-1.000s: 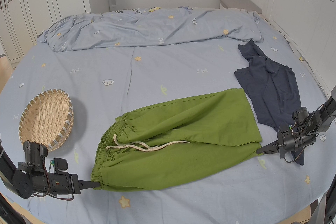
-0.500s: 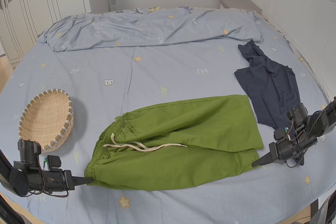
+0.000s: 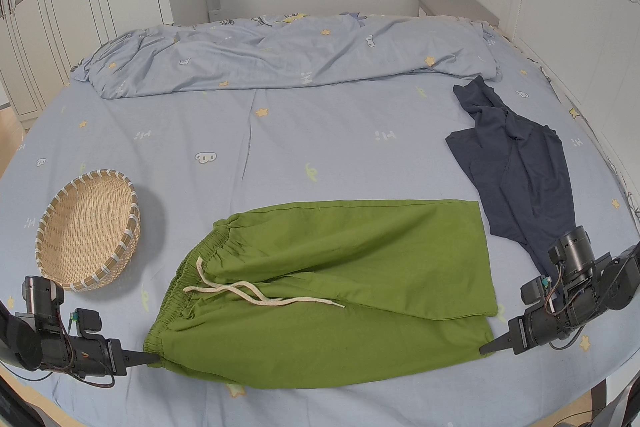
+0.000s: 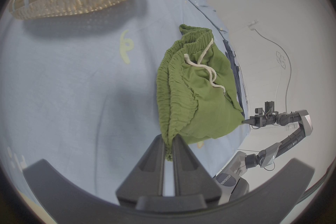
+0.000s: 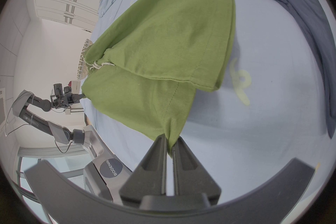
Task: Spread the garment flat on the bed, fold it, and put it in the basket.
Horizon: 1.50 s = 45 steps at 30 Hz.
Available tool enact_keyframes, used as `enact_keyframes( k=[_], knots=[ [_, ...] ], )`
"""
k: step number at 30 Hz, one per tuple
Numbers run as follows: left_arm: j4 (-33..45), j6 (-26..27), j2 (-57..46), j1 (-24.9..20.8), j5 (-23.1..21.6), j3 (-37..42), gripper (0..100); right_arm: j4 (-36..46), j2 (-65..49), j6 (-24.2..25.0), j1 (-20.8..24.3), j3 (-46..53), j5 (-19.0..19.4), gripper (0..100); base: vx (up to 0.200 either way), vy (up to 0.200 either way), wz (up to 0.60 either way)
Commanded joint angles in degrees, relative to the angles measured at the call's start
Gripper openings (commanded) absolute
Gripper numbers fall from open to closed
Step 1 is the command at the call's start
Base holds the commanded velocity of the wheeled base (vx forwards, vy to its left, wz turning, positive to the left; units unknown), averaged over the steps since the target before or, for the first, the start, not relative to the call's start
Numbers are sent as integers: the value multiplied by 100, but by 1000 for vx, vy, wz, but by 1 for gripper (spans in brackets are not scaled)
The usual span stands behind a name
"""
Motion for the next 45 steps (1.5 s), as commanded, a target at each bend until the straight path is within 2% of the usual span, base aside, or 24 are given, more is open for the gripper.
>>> enact_keyframes(
  k=[1,9,23,24,25,26,35,41,44,45],
  knots=[
    [91,44,-195,206,-2,-4,0,-45,5,-3,-17,238,1,0,0,0,0],
    [654,141,-168,83,51,5,0,-379,312,-11,-26,457,-8,0,0,0,0],
    [698,220,60,65,59,23,0,-652,541,-11,-26,572,-26,0,0,0,0],
    [698,220,60,65,59,23,100,-652,541,-11,-26,572,-26,0,0,0,0],
    [698,220,43,65,59,23,100,-661,541,-11,-26,572,-34,0,0,0,0],
    [698,220,43,65,59,23,100,-661,541,-11,-26,572,-34,100,0,0,0],
    [671,211,-221,109,51,49,100,-740,216,-11,27,633,-26,100,0,0,0],
    [698,149,-1118,347,-11,-197,100,-705,-637,32,-26,449,-61,100,0,0,0],
    [715,-360,-1592,197,7,-584,100,-458,-1103,32,-61,124,-70,100,0,0,0],
    [715,-360,-1592,197,7,-584,100,-458,-1103,32,-61,124,-70,100,0,0,0]
  ],
)
